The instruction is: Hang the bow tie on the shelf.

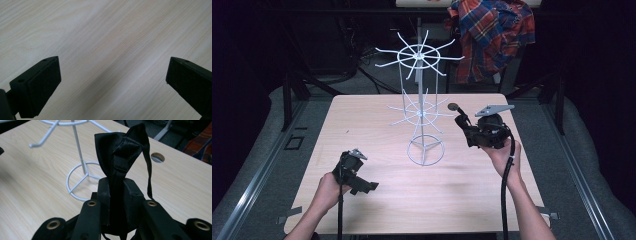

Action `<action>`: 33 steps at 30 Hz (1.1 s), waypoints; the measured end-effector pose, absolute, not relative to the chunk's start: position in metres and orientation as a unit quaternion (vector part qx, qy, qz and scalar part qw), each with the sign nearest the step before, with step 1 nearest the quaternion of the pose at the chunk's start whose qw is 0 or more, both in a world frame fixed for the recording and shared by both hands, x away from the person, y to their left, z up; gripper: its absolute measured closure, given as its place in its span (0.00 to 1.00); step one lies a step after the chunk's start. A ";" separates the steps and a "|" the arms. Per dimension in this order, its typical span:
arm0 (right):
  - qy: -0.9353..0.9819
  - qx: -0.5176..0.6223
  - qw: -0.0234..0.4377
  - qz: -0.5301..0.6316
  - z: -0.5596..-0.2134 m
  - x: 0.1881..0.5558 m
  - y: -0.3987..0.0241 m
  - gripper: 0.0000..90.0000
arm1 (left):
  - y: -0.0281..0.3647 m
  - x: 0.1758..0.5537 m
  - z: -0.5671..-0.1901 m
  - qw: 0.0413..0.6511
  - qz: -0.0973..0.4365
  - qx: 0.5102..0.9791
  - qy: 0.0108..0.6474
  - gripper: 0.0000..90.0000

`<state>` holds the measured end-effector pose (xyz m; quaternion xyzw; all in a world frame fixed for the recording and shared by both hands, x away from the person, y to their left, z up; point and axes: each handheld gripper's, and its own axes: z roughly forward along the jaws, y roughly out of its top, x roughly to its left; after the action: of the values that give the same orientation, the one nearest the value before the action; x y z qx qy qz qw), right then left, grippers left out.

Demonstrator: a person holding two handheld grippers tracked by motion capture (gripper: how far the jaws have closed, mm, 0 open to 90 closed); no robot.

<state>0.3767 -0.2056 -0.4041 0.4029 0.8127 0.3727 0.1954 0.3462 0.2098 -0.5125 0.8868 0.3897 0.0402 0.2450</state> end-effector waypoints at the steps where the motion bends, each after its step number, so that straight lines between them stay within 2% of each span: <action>1: 0.813 0.400 0.197 0.375 -0.403 0.377 -0.204 0.85 | 0.210 0.346 -0.512 0.245 0.040 0.887 0.390 0.00; 17: 0.833 0.381 0.184 0.357 -0.413 0.379 -0.185 0.85 | 0.210 0.346 -0.512 0.245 0.041 0.887 0.388 0.00; 33: 0.823 0.364 0.219 0.378 -0.393 0.369 -0.188 0.85 | 0.210 0.346 -0.512 0.245 0.041 0.888 0.388 0.00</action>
<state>0.3690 -0.1877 -0.3934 0.3637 0.8228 0.3781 0.2187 0.3459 0.2095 -0.5123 0.8878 0.3876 0.0412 0.2446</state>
